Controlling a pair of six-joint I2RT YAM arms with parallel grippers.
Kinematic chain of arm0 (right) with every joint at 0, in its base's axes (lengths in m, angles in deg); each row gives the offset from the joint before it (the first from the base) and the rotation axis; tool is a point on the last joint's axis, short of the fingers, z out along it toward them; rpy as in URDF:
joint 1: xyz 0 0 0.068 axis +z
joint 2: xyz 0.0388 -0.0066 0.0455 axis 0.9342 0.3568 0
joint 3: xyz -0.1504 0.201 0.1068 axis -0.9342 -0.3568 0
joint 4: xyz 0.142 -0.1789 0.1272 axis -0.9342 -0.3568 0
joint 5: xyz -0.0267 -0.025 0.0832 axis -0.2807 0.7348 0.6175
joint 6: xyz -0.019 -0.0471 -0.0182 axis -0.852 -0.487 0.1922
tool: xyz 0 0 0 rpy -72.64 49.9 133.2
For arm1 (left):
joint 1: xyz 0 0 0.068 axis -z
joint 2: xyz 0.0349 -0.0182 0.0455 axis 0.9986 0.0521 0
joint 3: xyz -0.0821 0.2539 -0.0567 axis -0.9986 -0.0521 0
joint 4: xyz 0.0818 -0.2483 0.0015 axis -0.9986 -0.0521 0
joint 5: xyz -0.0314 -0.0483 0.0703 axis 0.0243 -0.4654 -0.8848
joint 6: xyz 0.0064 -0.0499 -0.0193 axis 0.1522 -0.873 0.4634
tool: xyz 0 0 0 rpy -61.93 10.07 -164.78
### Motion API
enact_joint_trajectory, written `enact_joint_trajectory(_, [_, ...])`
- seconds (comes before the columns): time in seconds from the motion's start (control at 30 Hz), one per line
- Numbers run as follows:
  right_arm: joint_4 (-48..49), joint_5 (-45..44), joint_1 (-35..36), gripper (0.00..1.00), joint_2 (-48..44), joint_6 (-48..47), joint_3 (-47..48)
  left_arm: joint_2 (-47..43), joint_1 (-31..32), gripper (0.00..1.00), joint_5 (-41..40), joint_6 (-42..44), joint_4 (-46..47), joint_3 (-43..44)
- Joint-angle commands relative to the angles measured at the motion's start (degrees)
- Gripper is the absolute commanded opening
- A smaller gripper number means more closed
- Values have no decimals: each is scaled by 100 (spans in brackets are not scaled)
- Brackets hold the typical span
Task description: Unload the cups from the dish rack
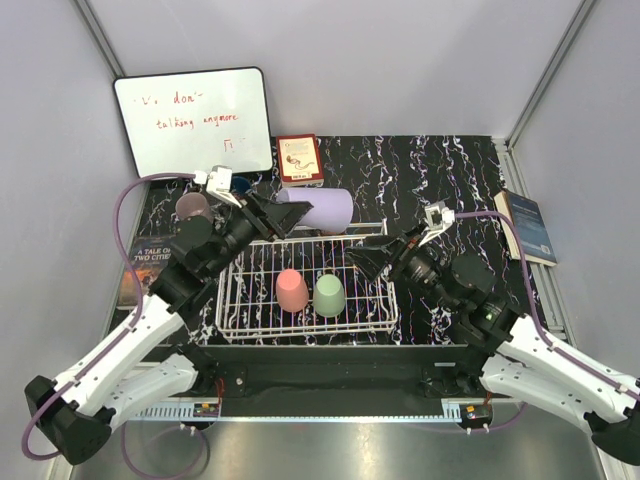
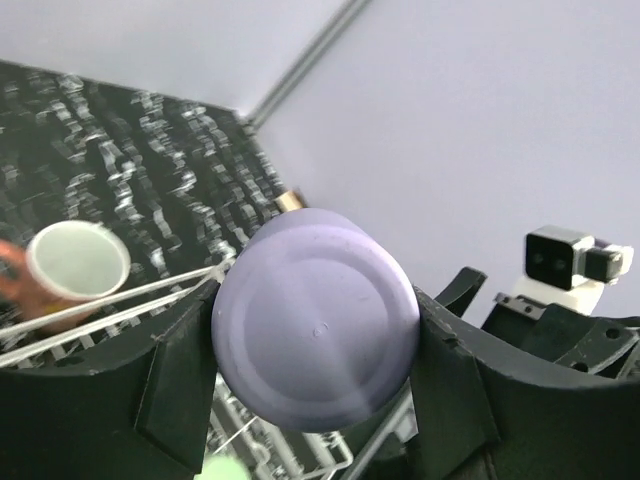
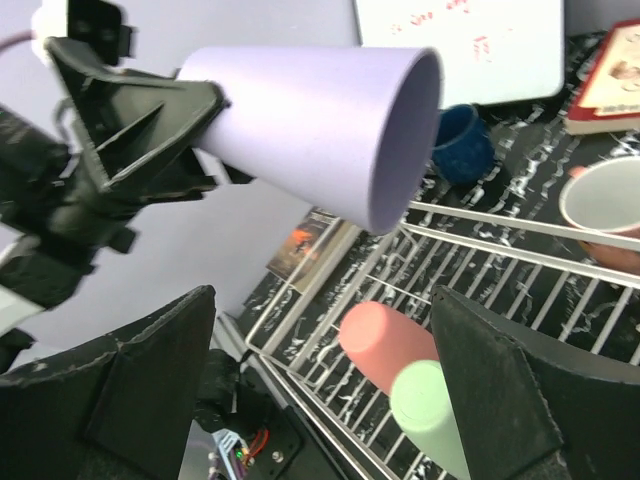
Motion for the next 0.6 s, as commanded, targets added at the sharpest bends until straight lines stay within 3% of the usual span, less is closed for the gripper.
enact_joint_trajectory(0.0, [658,385,48,94,-28,22,-43,208,-326,0,1119,-792,1697,-142])
enact_joint_trajectory(0.17, [922,456,48,91,165,-84,-17,411,-397,0,1481,-1267,2286,-327])
enact_joint_trajectory(0.57, [949,271,48,91,543,-813,492,438,-397,0,2141,-1628,2551,-582])
